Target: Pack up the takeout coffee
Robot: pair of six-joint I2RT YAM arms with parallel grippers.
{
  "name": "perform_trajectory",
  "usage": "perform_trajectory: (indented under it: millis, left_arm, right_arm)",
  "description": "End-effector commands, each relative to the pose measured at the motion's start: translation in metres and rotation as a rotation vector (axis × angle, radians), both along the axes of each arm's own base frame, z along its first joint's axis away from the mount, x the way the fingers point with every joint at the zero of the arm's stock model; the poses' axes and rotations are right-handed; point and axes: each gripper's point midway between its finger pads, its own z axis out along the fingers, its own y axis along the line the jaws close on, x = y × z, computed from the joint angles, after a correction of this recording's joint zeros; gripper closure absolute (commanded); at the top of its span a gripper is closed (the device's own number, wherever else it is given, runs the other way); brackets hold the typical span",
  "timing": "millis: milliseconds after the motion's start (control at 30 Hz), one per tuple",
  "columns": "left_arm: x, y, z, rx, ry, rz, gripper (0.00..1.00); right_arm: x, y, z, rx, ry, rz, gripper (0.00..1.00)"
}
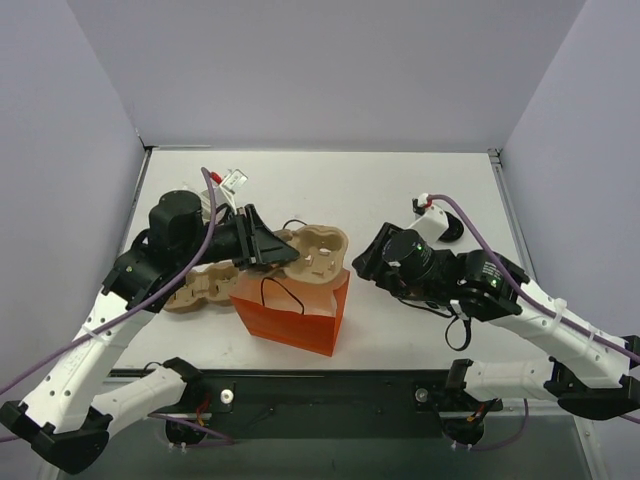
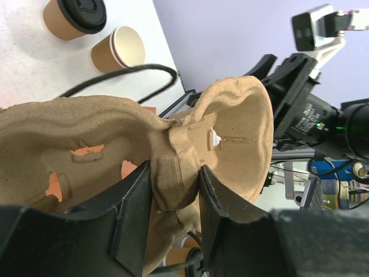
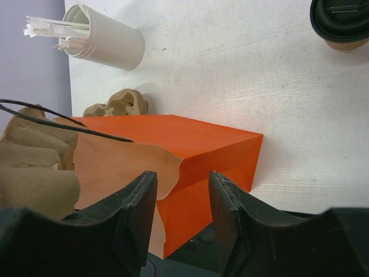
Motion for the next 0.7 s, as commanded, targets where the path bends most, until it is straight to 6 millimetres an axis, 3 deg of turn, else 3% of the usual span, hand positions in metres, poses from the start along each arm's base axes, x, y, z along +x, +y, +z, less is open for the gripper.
perform_trajectory:
  millis: [0, 267, 500, 667]
  left_arm:
    - [-0.009, 0.002, 0.027, -0.095, -0.050, -0.009, 0.58]
    - [-0.012, 0.000, 0.025, -0.145, -0.026, -0.015, 0.58]
    - [-0.013, 0.001, 0.021, -0.140, -0.015, -0.008, 0.59]
    - [-0.014, 0.001, 0.019, -0.141, -0.008, -0.012, 0.59]
  right_arm:
    - [0.004, 0.011, -0.005, 0.009, 0.021, 0.024, 0.58]
    - [0.026, 0.021, -0.006, 0.068, 0.048, 0.035, 0.57]
    - [0.009, 0.028, -0.024, 0.076, 0.120, 0.114, 0.57]
    - [0.002, 0.028, -0.023, 0.073, 0.119, 0.166, 0.57]
